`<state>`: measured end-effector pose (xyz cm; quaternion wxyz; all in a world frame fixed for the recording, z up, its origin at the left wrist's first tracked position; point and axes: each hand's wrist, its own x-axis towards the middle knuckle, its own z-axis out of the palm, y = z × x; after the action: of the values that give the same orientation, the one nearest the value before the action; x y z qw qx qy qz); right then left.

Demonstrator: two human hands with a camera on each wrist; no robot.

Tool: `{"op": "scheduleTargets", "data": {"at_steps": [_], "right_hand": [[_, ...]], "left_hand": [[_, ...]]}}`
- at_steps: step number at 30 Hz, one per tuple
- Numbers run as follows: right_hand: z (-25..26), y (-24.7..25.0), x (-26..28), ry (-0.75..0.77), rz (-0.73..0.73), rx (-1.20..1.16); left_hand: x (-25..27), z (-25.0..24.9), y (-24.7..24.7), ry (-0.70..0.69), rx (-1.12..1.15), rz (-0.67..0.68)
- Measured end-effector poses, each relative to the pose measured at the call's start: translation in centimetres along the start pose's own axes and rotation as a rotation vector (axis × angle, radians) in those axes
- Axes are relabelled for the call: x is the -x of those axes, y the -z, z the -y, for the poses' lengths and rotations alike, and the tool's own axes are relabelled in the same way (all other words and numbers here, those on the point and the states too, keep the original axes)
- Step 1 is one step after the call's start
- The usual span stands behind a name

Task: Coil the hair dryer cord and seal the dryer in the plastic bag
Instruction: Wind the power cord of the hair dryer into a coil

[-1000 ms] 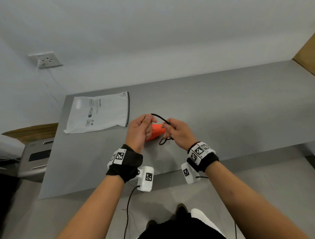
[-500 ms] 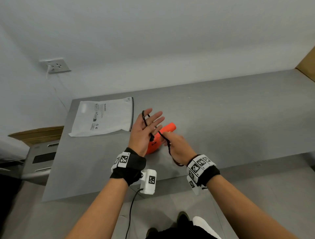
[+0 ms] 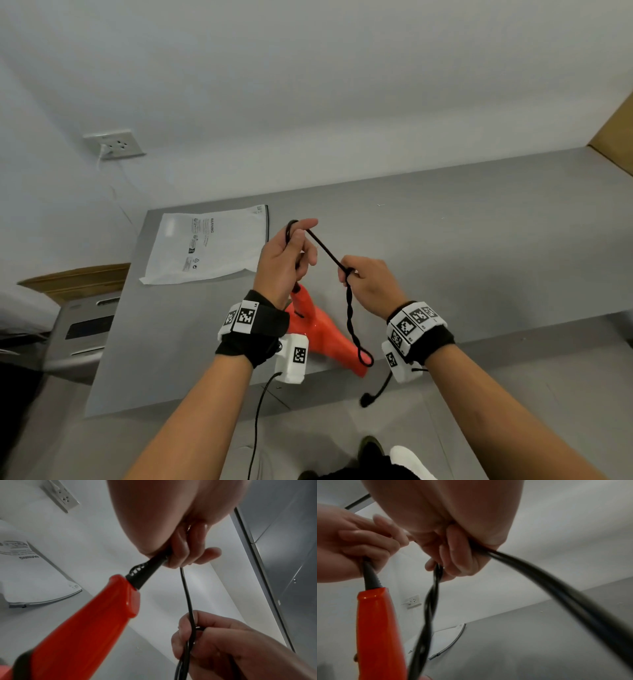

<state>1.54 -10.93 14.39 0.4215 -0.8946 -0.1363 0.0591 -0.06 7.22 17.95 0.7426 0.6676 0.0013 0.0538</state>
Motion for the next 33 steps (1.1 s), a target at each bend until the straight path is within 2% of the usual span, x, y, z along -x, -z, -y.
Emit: {"op": "scheduleTargets", "data": {"at_steps": [4, 7, 12, 19, 22, 26, 33], "right_hand": [[0.4, -0.8, 0.1, 0.067, 0.046, -0.033], [0.5, -1.4, -0.2, 0.052, 0.058, -0.01], [-0.4, -1.1, -0.2, 0.069, 0.025, 0.041], [-3.5, 1.3, -0.5, -0.176, 0.066, 0.291], [-3.8, 3.1, -1.0, -0.23, 0.006, 0.419], [-3.1, 4.4, -2.6, -0.263, -0.02, 0.541], [-2.6, 0.6, -3.1, -0.297, 0.228, 0.484]], "left_hand": [[-0.1, -0.2, 0.0, 0.0, 0.04, -0.057], [0.4, -0.5, -0.1, 0.012, 0.039, -0.059], [0.6, -1.2, 0.7, 0.027, 0.012, -0.103], [0.9, -1.8, 2.0, 0.016, 0.077, -0.224], [1.2, -1.8, 2.1, 0.001, 0.074, -0.202], [1.6, -1.4, 1.4, -0.001, 0.045, -0.101], [2.0, -1.2, 0.5, 0.016, -0.003, 0.037]]}}
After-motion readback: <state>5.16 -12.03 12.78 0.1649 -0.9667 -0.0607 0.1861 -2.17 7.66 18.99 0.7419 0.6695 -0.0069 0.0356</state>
